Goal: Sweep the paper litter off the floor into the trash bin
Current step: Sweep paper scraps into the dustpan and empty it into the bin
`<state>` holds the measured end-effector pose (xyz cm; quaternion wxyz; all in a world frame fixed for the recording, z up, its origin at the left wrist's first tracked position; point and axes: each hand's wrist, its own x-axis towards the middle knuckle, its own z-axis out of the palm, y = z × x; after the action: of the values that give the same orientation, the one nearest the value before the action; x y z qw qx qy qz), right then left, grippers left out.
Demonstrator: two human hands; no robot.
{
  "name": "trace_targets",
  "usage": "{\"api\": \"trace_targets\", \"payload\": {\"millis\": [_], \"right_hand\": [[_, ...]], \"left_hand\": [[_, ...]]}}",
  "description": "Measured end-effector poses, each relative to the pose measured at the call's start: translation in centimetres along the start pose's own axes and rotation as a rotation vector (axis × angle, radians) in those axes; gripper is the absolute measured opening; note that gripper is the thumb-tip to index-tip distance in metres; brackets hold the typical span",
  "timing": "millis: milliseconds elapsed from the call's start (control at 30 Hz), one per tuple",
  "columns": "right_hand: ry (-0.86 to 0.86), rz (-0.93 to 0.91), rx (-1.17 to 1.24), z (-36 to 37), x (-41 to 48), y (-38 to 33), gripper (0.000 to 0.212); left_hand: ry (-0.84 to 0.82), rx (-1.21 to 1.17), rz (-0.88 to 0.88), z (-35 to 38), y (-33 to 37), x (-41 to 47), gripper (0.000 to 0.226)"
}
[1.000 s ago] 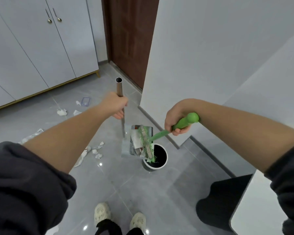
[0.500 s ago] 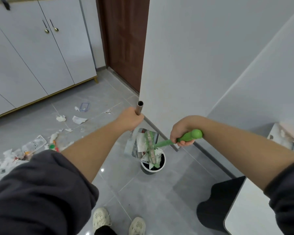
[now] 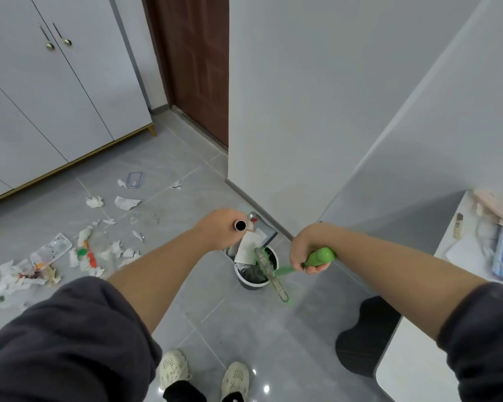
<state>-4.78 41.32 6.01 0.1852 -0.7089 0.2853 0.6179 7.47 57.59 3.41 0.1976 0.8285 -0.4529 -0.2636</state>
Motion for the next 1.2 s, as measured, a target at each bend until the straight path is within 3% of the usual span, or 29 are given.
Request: {"api": "trace_targets", "payload": {"millis": [67, 267, 400, 567, 767, 900, 1200], "right_hand": [[0.012, -0.006, 0.021, 0.4, 0.4, 0.2, 0.015], [0.037, -0.014, 0.047, 1.2, 1.9, -0.4, 0.021], [0.073, -0.037, 0.135, 1.7, 2.4, -0.9, 0.026], [0.116, -0.083, 0.136, 2.0, 3.0, -1.5, 0.048], [0.358, -0.191, 0.137, 2.3, 3.2, -1.3, 0.029], [0.312, -0.13, 0.05, 2.1, 3.4, -1.6, 0.036], [0.421, -0.137, 0.232, 1.7, 6.7, -2.1, 0.032]], "left_hand": [[-0.03, -0.003, 0.011, 0.6, 0.3, 0.1, 0.021], [-0.075, 0.105, 0.089, 0.9, 0.8, 1.0, 0.036], [-0.103, 0.162, 0.107, 1.1, 0.2, 1.1, 0.02], [-0.193, 0.272, 0.122, 0.9, -0.6, 1.0, 0.024], [-0.211, 0.334, 0.15, 1.0, -1.5, 1.2, 0.011], [-0.194, 0.376, 0.143, 1.1, -2.3, 1.4, 0.015], [-0.116, 0.435, 0.127, 1.4, -3.8, 3.1, 0.014]]}}
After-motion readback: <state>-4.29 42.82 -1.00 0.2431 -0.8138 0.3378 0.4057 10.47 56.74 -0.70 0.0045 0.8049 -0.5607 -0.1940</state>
